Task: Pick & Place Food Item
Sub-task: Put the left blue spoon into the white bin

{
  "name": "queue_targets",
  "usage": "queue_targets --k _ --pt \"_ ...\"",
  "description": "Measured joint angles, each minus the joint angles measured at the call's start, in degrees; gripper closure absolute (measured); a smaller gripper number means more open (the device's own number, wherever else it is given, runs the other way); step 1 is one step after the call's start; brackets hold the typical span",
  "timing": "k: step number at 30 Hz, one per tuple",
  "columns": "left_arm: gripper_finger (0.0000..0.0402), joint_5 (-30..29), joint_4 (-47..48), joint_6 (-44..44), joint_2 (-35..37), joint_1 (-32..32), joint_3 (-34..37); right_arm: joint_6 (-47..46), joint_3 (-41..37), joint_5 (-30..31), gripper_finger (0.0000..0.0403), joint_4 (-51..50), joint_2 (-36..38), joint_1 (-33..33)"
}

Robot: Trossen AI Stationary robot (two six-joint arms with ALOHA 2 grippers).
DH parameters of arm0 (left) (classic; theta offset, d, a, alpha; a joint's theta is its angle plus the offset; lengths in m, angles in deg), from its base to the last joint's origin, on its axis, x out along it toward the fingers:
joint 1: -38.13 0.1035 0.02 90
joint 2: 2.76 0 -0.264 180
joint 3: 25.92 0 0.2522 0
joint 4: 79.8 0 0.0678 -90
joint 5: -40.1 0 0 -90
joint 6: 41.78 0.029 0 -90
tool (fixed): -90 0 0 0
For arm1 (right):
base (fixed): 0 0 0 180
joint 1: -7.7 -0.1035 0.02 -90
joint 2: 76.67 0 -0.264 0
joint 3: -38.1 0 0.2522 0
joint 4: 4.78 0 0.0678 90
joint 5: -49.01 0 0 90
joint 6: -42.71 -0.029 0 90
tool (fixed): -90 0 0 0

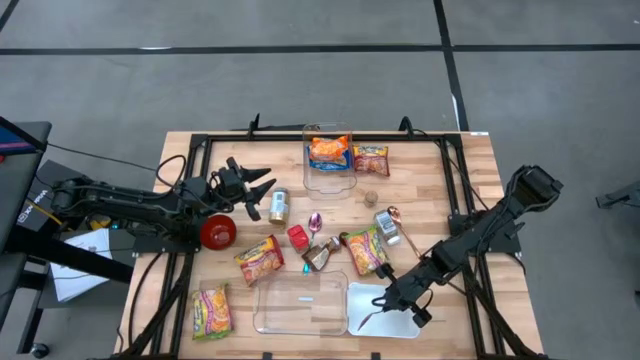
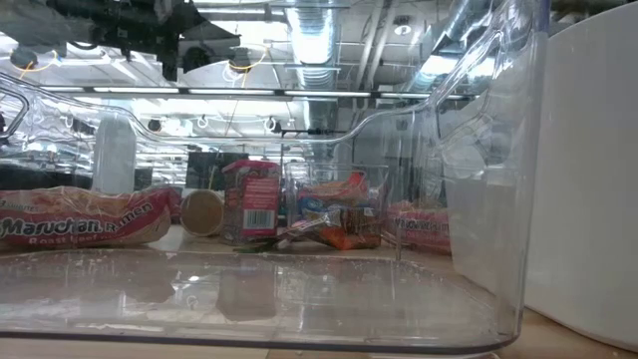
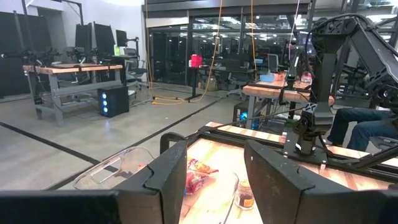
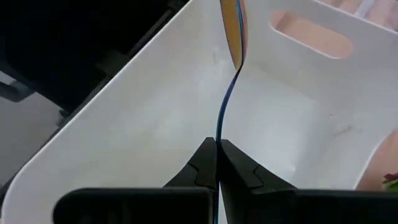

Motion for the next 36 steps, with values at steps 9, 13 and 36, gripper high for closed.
queue_targets --k 9,13,36 --pt "0.0247 1.42 0.0 0.11 0.0 0.0 0.0 -0.31 0.02 -0.48 0.0403 0.45 -0.32 0.02" --pt "0.0247 1.89 0.02 0.11 0.0 0.0 0.0 -0.33 0.02 -0.96 0.0403 0.14 -0.32 0.47" --pt "0.0247 2.54 0.04 0.7 0.0 0.0 0.0 -1.45 0.02 -2.16 0.0403 -0.05 -0.39 0.61"
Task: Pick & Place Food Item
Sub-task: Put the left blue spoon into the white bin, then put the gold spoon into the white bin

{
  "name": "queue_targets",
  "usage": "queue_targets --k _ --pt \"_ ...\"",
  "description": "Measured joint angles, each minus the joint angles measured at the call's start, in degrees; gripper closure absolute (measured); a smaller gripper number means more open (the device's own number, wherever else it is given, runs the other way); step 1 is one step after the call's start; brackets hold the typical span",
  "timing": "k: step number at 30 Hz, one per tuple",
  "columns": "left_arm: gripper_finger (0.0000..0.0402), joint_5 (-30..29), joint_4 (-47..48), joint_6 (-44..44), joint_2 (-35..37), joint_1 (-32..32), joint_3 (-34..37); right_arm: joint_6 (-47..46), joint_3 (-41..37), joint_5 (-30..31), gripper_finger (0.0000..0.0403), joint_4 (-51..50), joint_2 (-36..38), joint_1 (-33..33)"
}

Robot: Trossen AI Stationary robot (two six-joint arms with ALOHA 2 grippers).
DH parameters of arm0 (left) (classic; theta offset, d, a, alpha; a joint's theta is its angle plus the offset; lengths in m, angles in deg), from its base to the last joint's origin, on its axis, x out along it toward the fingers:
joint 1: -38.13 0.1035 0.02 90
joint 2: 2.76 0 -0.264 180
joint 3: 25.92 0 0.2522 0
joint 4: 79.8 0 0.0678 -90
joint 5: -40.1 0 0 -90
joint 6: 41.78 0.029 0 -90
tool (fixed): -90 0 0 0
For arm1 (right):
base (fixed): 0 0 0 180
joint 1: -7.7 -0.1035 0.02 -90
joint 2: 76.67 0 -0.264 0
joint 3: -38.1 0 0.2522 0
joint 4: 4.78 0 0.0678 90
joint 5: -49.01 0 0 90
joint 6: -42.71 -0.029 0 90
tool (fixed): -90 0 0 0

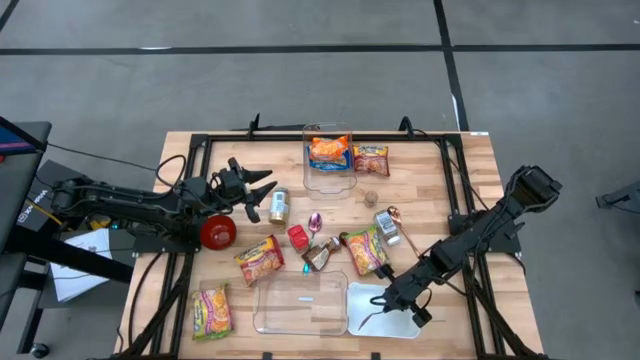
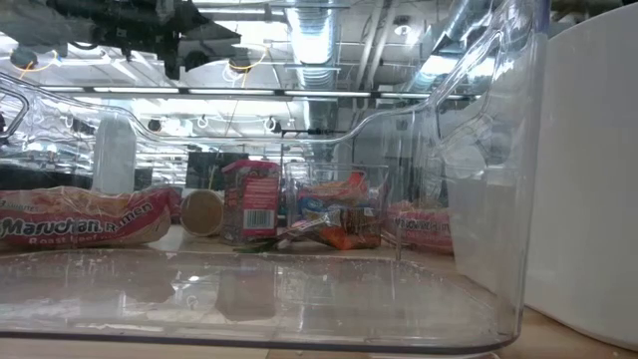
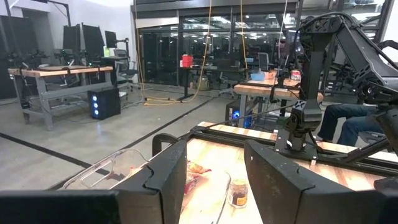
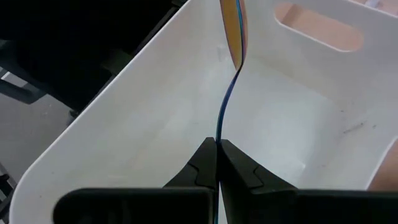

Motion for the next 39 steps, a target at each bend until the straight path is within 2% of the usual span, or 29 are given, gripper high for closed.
queue_targets --k 6,17,34,39 --pt "0.0247 0.23 -0.02 -0.04 0.0 0.0 0.0 -0.9 0.0 -0.02 0.04 -0.02 -0.02 0.0" --pt "0.0247 0.25 -0.02 -0.11 0.0 0.0 0.0 -2.38 0.0 -0.22 0.0343 0.09 -0.02 0.0" --pt "0.0247 0.23 -0.02 -0.11 0.0 0.0 0.0 -0.01 0.51 1.33 0.0339 0.73 1.42 0.44" --pt "0.0247 0.25 0.01 0.36 0.0 0.0 -0.02 0.95 0.59 5.91 0.0339 0.38 4.29 0.76"
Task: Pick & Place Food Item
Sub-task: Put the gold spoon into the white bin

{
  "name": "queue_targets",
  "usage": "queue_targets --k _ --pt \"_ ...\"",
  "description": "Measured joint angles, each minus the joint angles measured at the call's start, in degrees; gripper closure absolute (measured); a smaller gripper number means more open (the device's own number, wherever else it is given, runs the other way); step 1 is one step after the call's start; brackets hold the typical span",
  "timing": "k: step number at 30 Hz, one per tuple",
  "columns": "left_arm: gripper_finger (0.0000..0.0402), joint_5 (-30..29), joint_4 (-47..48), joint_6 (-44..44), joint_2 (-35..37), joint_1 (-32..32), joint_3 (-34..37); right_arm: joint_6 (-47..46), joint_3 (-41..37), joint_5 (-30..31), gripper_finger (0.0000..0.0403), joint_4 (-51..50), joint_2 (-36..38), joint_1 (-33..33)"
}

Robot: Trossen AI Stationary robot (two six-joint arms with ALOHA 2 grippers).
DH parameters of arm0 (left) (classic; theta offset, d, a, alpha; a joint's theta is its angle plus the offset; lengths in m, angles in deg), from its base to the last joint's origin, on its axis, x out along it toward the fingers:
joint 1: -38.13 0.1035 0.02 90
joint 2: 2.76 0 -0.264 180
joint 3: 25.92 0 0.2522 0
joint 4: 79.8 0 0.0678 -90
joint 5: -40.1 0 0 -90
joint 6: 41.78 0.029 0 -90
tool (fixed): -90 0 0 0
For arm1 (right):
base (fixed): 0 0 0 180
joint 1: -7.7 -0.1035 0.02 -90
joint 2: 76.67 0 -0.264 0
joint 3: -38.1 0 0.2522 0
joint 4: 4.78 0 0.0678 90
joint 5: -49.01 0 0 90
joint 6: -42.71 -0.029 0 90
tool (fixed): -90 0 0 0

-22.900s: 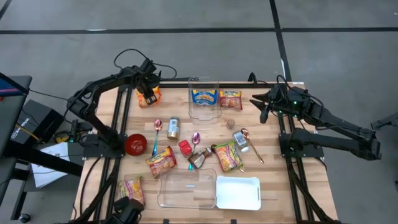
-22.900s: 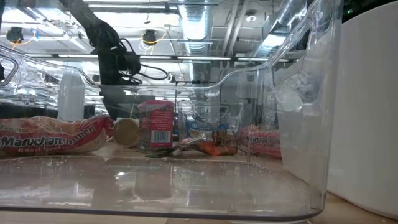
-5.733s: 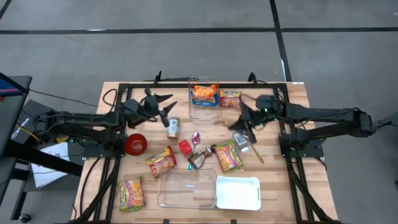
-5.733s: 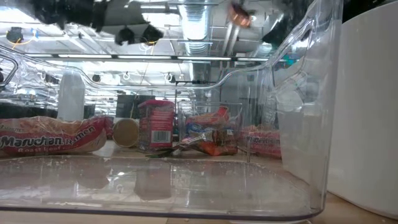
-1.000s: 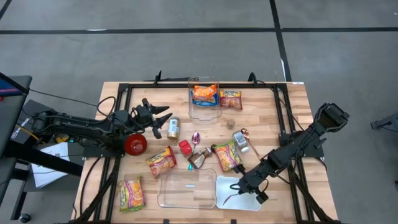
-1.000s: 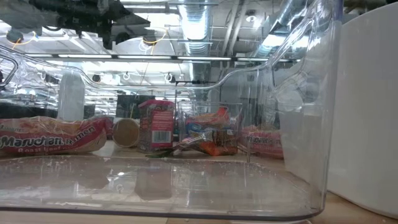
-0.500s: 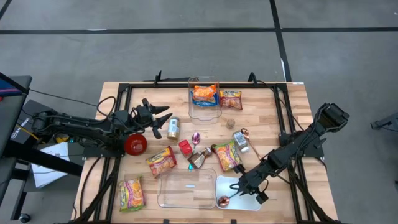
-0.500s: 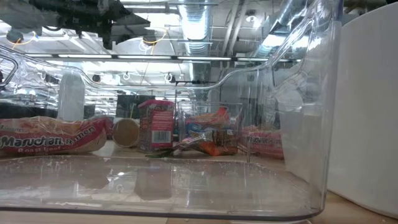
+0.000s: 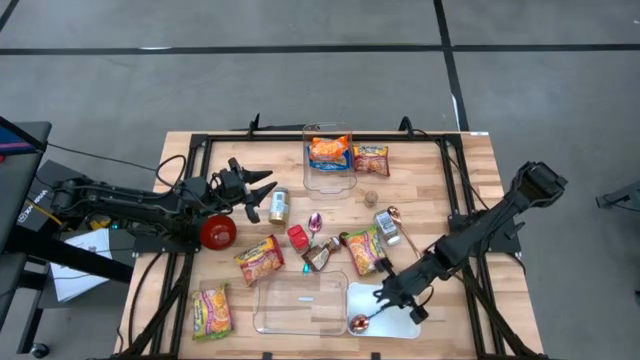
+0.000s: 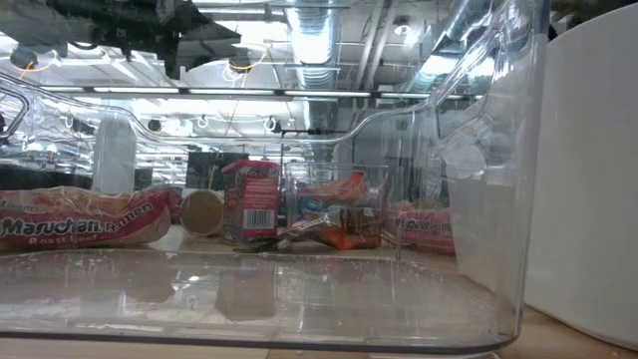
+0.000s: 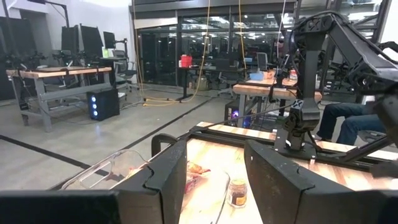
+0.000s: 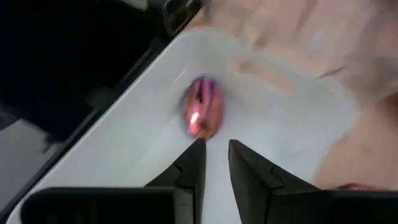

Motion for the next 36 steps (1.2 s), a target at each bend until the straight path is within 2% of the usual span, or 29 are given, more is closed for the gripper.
queue_targets --k 4,8,12,15,18,24,29,36 --pt "0.0247 -0.01 0.24 0.27 0.0 0.0 0.0 0.98 0.0 7.15 0.0339 -1.41 3.12 -0.15" --pt "0.0247 -0.02 0.68 0.44 -0.01 0.0 0.0 -1.02 0.0 20.42 0.0339 -6.58 5.53 -0.17" --pt "0.0247 -0.02 1.4 0.5 -0.02 0.0 0.0 -11.64 0.0 38.88 0.0339 -18.77 8.03 0.28" --pt "0.0247 -0.03 1.39 0.56 -0.02 0.0 0.0 -22.74 0.0 46.0 0.0339 -27.79 9.57 1.57" --pt "0.0247 -0.28 1.36 0.58 -0.02 0.0 0.0 -30.72 -0.8 47.06 0.0339 -31.02 10.91 3.66" --pt "0.0247 -0.28 1.36 0.54 -0.08 0.39 0.0 -39.27 -6.08 42.42 0.0334 -32.95 12.93 9.53" --pt "0.0247 -0.28 1.43 0.3 -0.09 0.39 0.0 -47.2 -10.77 33.65 0.0316 -34.61 15.55 14.32" --pt "0.0247 -0.27 1.6 0.18 -0.09 0.39 0.0 -49.24 -15.6 28.69 0.0289 -32.5 24.15 12.5"
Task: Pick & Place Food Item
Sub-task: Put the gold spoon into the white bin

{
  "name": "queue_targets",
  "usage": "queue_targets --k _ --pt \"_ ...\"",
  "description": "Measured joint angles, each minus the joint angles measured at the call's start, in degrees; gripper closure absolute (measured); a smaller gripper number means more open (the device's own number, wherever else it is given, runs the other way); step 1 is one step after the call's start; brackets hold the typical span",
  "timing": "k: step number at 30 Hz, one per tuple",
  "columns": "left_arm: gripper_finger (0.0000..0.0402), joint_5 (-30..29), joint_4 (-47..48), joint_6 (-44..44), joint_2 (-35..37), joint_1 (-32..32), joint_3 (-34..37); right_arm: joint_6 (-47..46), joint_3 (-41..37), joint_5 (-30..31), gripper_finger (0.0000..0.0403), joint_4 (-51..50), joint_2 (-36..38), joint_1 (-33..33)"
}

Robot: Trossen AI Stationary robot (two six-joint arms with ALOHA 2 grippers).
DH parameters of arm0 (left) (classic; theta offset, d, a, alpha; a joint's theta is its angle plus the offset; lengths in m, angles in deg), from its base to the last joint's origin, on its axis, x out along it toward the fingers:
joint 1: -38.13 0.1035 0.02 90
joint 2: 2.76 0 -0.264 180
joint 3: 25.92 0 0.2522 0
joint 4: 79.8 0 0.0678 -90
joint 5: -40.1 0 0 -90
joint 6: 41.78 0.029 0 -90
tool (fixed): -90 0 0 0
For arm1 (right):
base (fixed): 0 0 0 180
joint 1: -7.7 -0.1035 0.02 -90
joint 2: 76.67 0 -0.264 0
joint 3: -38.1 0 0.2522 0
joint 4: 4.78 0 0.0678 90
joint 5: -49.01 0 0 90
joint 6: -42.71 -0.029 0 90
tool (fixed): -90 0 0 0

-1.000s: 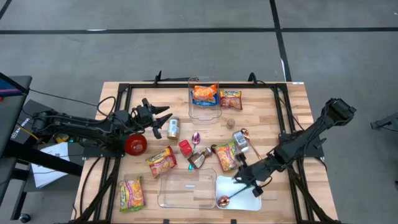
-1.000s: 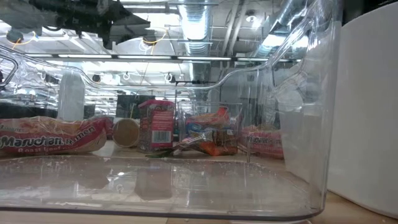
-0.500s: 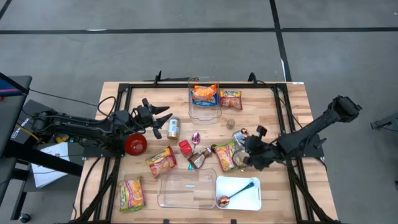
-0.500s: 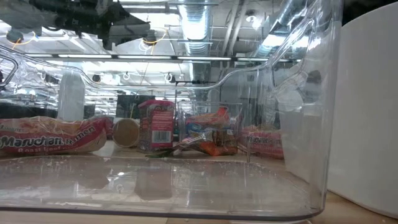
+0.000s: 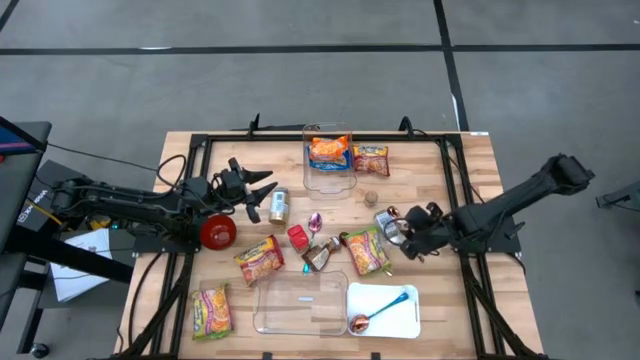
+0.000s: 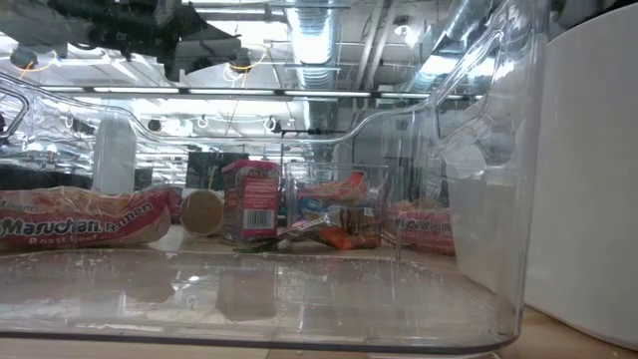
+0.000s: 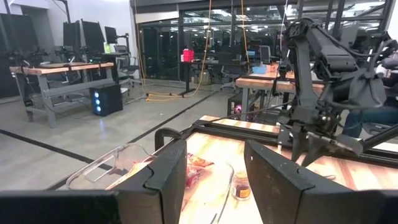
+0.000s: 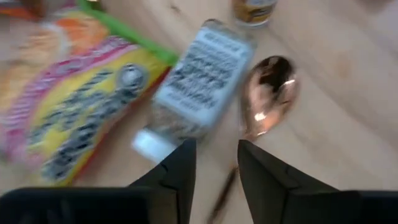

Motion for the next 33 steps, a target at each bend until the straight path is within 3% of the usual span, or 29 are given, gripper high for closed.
queue_targets --k 5,16,33 --pt "0.0247 0.01 0.4 0.0 0.0 0.0 0.0 -4.44 -3.21 -1.92 0.0285 0.47 4.33 -3.1" --pt "0.0247 0.01 0.27 -0.22 0.0 0.0 0.0 -7.13 -4.75 -1.82 0.0285 -0.17 4.53 -3.94" --pt "0.0247 0.03 0.13 -0.25 -0.02 -0.09 0.0 -6.55 -4.75 -1.82 0.0285 0.04 -2.71 -1.36"
